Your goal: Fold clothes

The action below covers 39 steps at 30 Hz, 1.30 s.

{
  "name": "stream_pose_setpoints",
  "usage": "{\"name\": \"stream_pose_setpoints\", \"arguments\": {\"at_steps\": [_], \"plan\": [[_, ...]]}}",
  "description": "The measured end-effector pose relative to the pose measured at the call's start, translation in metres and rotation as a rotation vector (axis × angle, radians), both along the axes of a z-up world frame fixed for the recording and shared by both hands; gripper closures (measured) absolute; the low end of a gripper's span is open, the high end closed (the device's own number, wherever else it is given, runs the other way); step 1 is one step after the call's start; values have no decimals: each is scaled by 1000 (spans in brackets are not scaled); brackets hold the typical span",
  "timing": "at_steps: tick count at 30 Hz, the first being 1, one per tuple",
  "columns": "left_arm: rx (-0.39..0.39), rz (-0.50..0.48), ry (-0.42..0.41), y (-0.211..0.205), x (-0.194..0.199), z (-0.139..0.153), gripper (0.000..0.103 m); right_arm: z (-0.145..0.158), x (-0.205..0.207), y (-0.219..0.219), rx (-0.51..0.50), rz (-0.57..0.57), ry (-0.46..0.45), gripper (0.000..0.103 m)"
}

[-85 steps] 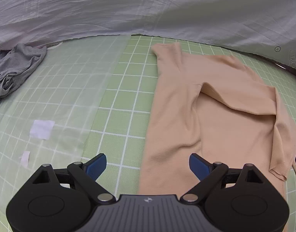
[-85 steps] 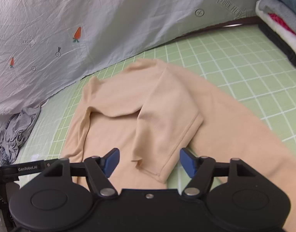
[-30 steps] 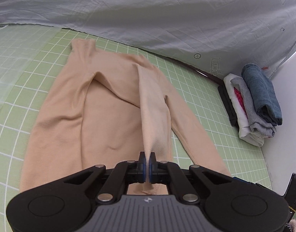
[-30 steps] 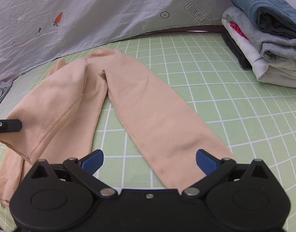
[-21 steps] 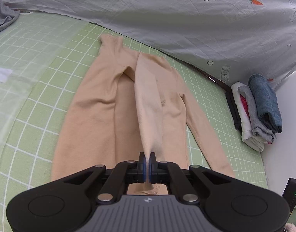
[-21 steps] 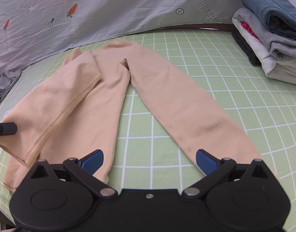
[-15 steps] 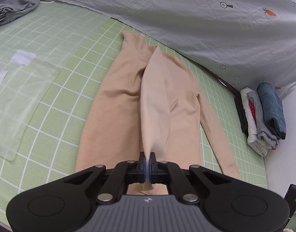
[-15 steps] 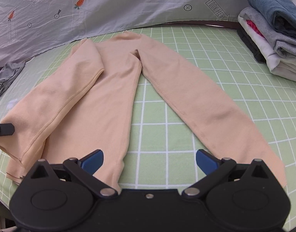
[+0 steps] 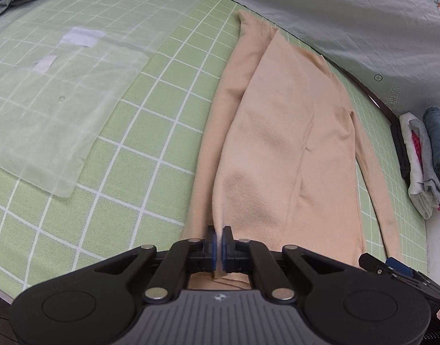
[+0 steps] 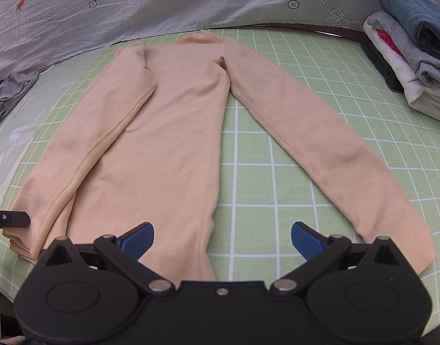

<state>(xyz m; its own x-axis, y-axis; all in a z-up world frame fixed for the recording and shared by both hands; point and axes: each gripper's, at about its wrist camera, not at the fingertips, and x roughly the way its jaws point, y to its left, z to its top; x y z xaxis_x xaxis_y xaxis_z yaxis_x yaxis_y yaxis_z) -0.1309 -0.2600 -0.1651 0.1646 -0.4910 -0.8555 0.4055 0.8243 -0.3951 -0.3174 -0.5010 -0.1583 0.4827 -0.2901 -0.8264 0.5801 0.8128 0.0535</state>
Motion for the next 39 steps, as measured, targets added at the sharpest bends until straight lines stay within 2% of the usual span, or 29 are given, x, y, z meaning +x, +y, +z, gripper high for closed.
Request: {"name": "stream_pose_setpoints", "arguments": {"at_steps": [3, 5, 7, 8, 9, 10, 13, 15, 24, 28, 39], "plan": [[12, -12, 15, -2, 4, -2, 96, 1, 3, -2, -4, -12, -3, 0], [9, -17, 17, -4, 8, 1, 84, 2, 5, -3, -7, -20, -5, 0], [9, -26, -6, -7, 11, 7, 64, 3, 7, -4, -10, -28, -7, 0], [13, -29, -23, -9, 13, 11, 58, 3, 8, -4, -12, -32, -8, 0], [18, -30, -39, -12, 15, 14, 44, 3, 8, -6, -14, -43, -10, 0], [25, -29, -66, -14, 16, 19, 35, 4, 9, -9, -16, -54, -12, 0], [61, -36, -129, -21, 21, 28, 29, 4, 10, -16, -23, -85, -17, 0], [76, -41, -144, -25, 24, 30, 25, 5, 11, -20, -28, -107, -21, 0], [144, -61, -216, -40, 38, 38, 22, -5, -10, -60, -5, -370, -34, 0], [164, -68, -241, -46, 45, 41, 21, -12, -25, -75, -48, -486, -12, 0], [182, -108, -252, -61, 54, 40, 20, -28, -55, -99, -104, -643, -2, 0]]}}
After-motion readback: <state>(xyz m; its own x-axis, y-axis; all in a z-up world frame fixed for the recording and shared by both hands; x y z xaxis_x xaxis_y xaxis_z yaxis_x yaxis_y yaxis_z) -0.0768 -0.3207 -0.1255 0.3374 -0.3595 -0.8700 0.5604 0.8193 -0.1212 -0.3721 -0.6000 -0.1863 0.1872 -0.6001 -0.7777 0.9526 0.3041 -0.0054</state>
